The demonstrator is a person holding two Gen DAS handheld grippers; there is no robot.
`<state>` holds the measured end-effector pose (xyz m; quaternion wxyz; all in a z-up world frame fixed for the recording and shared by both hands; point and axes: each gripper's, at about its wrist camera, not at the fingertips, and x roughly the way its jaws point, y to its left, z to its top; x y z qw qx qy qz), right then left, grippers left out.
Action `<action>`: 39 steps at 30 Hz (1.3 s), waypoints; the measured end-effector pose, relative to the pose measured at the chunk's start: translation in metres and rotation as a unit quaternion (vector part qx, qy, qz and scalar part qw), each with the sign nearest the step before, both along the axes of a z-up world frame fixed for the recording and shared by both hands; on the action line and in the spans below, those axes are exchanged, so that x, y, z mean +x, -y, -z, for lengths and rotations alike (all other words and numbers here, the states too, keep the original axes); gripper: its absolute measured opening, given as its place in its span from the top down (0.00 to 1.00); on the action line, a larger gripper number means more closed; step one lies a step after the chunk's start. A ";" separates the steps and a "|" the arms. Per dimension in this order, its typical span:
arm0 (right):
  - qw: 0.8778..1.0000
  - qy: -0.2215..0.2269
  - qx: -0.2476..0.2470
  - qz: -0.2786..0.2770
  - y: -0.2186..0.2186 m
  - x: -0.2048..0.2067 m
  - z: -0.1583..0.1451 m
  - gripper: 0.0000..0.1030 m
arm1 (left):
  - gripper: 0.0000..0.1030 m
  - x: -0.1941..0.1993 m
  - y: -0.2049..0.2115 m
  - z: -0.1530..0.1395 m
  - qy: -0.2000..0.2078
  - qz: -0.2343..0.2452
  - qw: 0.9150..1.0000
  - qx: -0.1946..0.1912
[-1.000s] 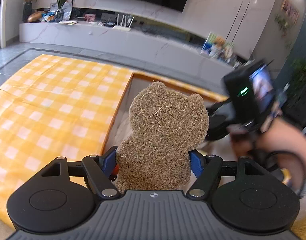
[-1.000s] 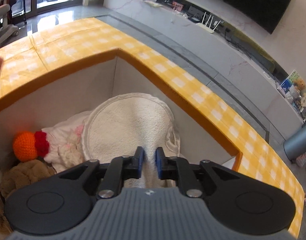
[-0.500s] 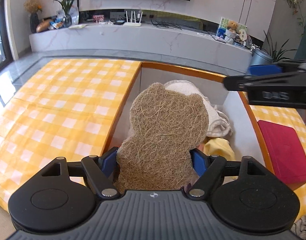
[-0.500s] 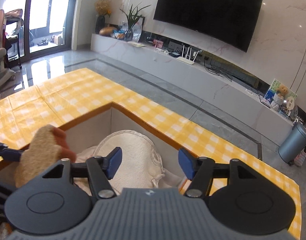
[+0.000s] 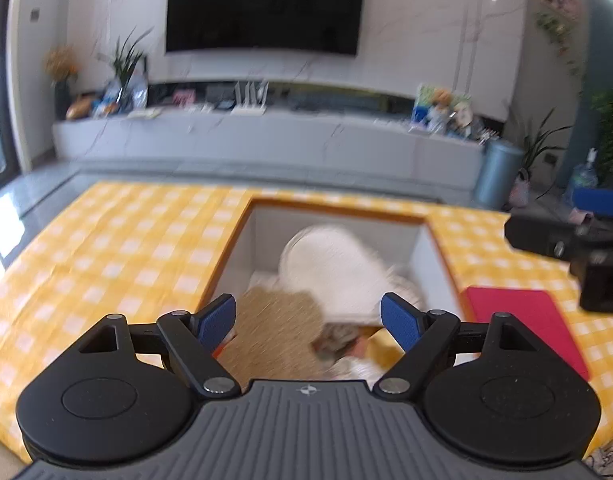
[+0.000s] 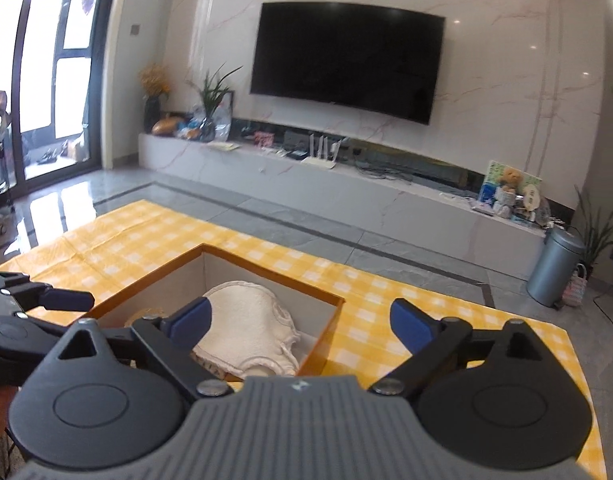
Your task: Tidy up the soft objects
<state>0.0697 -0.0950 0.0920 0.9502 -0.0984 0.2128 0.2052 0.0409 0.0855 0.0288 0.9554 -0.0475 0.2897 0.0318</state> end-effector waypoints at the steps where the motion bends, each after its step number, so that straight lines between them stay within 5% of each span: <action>1: 1.000 0.009 0.007 0.017 0.007 -0.006 0.001 0.02 | 0.06 -0.001 0.005 -0.004 0.006 0.007 1.000 -0.002; 6: 0.997 0.025 0.000 0.069 0.035 -0.019 0.016 0.03 | 0.06 -0.009 0.029 -0.010 0.064 0.057 0.996 0.012; 12: 0.993 0.011 -0.014 0.115 0.063 -0.016 0.030 0.03 | 0.06 -0.007 0.062 0.000 0.091 0.029 0.993 0.067; 16: 0.993 0.001 -0.027 0.113 0.067 -0.013 0.046 0.03 | 0.07 -0.006 0.064 0.003 0.103 0.007 0.994 0.032; 39: 0.998 -0.009 0.009 0.066 0.058 -0.008 0.063 0.03 | 0.07 -0.011 0.072 0.015 0.098 0.016 0.994 0.044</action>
